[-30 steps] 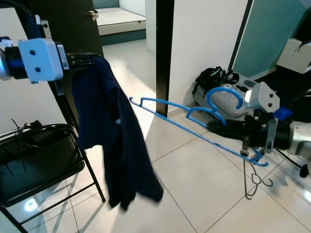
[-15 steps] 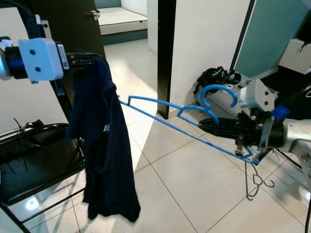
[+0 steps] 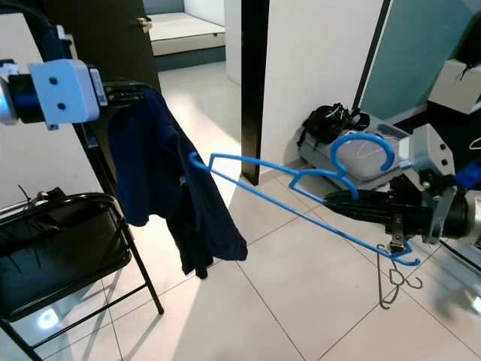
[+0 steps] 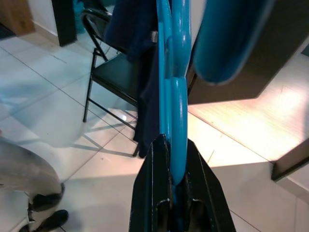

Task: Hang hanger

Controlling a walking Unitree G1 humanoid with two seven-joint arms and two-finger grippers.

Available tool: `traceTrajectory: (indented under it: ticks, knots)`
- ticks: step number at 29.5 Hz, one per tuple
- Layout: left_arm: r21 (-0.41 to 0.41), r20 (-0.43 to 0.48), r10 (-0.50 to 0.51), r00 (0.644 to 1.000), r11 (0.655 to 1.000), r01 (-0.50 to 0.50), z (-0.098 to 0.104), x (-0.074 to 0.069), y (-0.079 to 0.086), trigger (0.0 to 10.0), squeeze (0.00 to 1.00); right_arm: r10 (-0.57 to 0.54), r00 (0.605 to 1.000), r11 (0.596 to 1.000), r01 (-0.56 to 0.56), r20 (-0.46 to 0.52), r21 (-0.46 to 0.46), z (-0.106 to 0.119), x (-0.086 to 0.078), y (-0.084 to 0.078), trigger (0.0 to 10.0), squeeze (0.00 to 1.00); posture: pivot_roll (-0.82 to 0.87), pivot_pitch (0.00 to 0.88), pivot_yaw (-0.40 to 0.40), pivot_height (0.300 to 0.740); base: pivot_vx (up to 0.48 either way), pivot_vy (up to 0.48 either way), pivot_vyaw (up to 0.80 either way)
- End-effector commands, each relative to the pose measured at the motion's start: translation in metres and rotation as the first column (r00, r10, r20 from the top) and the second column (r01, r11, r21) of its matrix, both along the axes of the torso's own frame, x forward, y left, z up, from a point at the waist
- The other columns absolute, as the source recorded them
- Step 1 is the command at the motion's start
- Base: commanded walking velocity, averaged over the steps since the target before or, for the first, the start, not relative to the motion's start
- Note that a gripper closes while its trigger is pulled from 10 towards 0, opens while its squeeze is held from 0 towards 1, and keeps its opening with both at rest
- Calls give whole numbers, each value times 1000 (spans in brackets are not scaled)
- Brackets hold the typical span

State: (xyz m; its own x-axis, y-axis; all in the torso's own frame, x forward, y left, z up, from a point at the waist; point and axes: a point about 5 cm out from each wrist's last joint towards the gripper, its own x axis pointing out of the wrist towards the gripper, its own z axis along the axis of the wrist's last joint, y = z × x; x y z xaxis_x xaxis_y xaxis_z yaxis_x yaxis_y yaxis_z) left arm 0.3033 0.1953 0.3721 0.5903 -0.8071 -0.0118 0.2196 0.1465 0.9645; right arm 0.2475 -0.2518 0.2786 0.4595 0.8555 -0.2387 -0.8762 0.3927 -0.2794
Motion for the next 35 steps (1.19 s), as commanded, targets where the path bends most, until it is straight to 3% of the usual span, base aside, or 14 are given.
traceTrajectory:
  ticks: [1,4,12,19,30,35]
  knots:
    - [-10,35,-10,999,1000,10,8,-2,-2,10000,0,-21,1000,1000,22,15,-18,-3,5,2,10000,0,19,0,5,740,0,0,0]
    - [-16,36,-24,999,1000,25,9,-3,-4,10000,0,-31,999,999,32,16,-28,-8,9,5,10000,0,21,0,6,740,0,0,0]
    - [-22,38,-39,998,999,40,10,-4,-9,10000,0,84,996,996,-84,-19,17,-9,5,25,10000,0,22,0,2,740,0,0,0]
    - [-19,39,-27,999,999,27,9,-3,-7,10000,0,113,993,993,-112,-43,24,-8,-1,23,10000,0,22,0,2,740,0,0,0]
    - [-21,37,-30,999,999,30,9,-3,-8,10000,0,83,996,996,-82,-22,21,-6,1,20,10000,0,16,0,5,740,0,0,0]
    - [-27,40,-38,998,999,39,10,-4,-9,10000,0,-32,998,999,33,55,-17,-4,16,15,10000,0,18,0,5,740,0,0,0]
